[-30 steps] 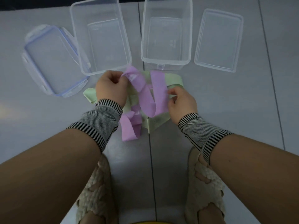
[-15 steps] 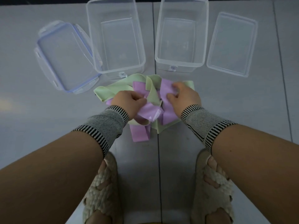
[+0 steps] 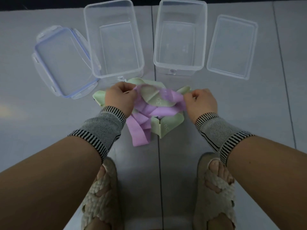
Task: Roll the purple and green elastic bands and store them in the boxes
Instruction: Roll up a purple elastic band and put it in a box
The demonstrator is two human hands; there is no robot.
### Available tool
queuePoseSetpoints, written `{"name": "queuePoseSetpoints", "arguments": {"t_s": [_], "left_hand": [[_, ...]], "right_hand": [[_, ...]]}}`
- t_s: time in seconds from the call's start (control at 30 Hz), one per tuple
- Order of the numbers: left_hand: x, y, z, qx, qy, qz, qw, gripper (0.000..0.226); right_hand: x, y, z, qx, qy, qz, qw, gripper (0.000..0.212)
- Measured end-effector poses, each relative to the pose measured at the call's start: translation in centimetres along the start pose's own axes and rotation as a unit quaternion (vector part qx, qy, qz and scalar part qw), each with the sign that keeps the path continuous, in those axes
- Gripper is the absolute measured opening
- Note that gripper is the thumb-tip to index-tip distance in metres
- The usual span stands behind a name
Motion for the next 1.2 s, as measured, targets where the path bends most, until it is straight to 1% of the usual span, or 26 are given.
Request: {"name": "queuePoseSetpoints", "arguments": {"t_s": [0.07,0.13,0.2,0.27,0.3,0.33,0.37,0.4,0.43,0.47,0.53,0.6,0.63,0.67,0.73,0.8,0.87,0.9,0.93,1.0,1.07,1.1,1.13,1.17,1.2], "left_hand": [[-0.1,0.4,-0.3,-0.002,0.019,0.004,1.000,0.012],[-0.1,0.6,-0.3,0.017,0.029,0.004,0.999,0.020],[-0.1,0.6,-0.3,0.053,0.031,-0.006,0.998,0.023],[-0.2,0.5,-0.4,0.102,0.031,-0.017,0.994,0.027],[-0.2,0.5,-0.5,0.125,0.026,-0.016,0.992,0.030],[-0.2,0.6,-0.4,0.148,0.012,-0.012,0.989,0.034],[-0.1,0.6,-0.2,0.174,-0.013,-0.011,0.985,0.038],[0.0,0.8,0.0,0.199,-0.041,-0.019,0.979,0.040],[0.0,0.9,0.1,0.213,-0.062,-0.034,0.974,0.041],[0.0,1.0,0.1,0.218,-0.069,-0.048,0.972,0.041],[-0.1,1.3,-0.5,0.234,-0.047,-0.062,0.969,0.043],[-0.4,1.6,-1.3,0.262,-0.011,-0.062,0.963,0.051],[-0.6,1.8,-1.6,0.270,0.010,-0.058,0.961,0.055],[-0.7,1.9,-1.9,0.277,0.030,-0.056,0.959,0.056],[-0.8,1.8,-2.2,0.296,0.046,-0.065,0.952,0.048],[-0.8,1.6,-2.2,0.301,0.041,-0.071,0.950,0.036],[-0.6,1.4,-2.2,0.289,0.031,-0.065,0.955,0.026],[-0.6,1.4,-2.2,0.280,0.030,-0.059,0.958,0.025],[-0.5,1.3,-2.3,0.273,0.030,-0.055,0.960,0.027],[-0.6,1.1,-2.6,0.281,0.029,-0.061,0.957,0.034],[-1.0,0.8,-2.8,0.321,0.016,-0.082,0.944,0.039],[-1.1,0.7,-2.9,0.332,0.004,-0.091,0.939,0.040],[-1.4,0.5,-2.9,0.330,-0.012,-0.097,0.939,0.040],[-1.5,0.3,-2.9,0.319,-0.030,-0.098,0.942,0.040],[-1.7,0.2,-3.0,0.307,-0.047,-0.099,0.945,0.038]], "right_hand": [[-0.1,-0.2,-0.1,0.000,0.007,-0.004,1.000,0.033],[0.0,-0.4,-0.2,0.007,0.005,-0.002,1.000,0.032],[0.2,-0.4,-0.4,0.049,0.005,-0.003,0.999,0.029],[0.1,-0.3,-0.8,0.071,0.048,-0.019,0.996,0.037],[0.0,-0.3,-1.2,0.048,0.082,-0.024,0.995,0.041],[0.0,-0.4,-1.5,0.008,0.110,-0.021,0.994,0.039],[-0.1,-0.6,-1.6,-0.029,0.121,-0.011,0.992,0.032],[-0.1,-0.7,-1.5,-0.050,0.120,-0.005,0.991,0.024],[-0.1,-0.7,-1.3,-0.051,0.109,-0.002,0.993,0.020],[-0.2,-0.7,-1.0,-0.044,0.092,0.003,0.995,0.021],[-0.3,-0.6,-0.7,-0.035,0.073,0.038,0.996,0.034],[-0.6,-0.4,-1.2,-0.050,0.111,0.072,0.990,0.051],[-0.7,-0.4,-1.7,-0.074,0.138,0.076,0.985,0.055],[-0.8,-0.5,-2.1,-0.102,0.158,0.076,0.979,0.053],[-0.6,-0.6,-2.4,-0.131,0.163,0.067,0.976,0.035],[-0.3,-0.7,-1.9,-0.097,0.130,0.048,0.986,0.022],[0.3,-1.1,-0.8,-0.022,0.066,0.025,0.997,0.015],[0.5,-1.3,0.1,0.025,0.025,0.010,0.999,0.012],[0.7,-1.5,1.1,0.075,-0.019,-0.008,0.997,0.010],[1.0,-2.0,3.4,0.157,-0.110,-0.045,0.980,0.009],[0.8,-2.7,5.3,0.198,-0.188,-0.077,0.959,0.005],[0.7,-3.2,5.9,0.204,-0.214,-0.090,0.951,0.004],[0.6,-3.8,6.3,0.199,-0.225,-0.103,0.948,0.005],[0.6,-4.5,6.4,0.186,-0.219,-0.120,0.950,0.006],[0.6,-5.3,6.3,0.165,-0.197,-0.142,0.956,0.012]]}}
Point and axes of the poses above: each hand's wrist, its own x-axis towards the middle knuckle, its own z-axis out of the back of the hand, y = z × x, the point moved 3 cm from there along x, towards the middle knuckle, and after that the axes turned 14 degrees about x, right-handed, at the moved point
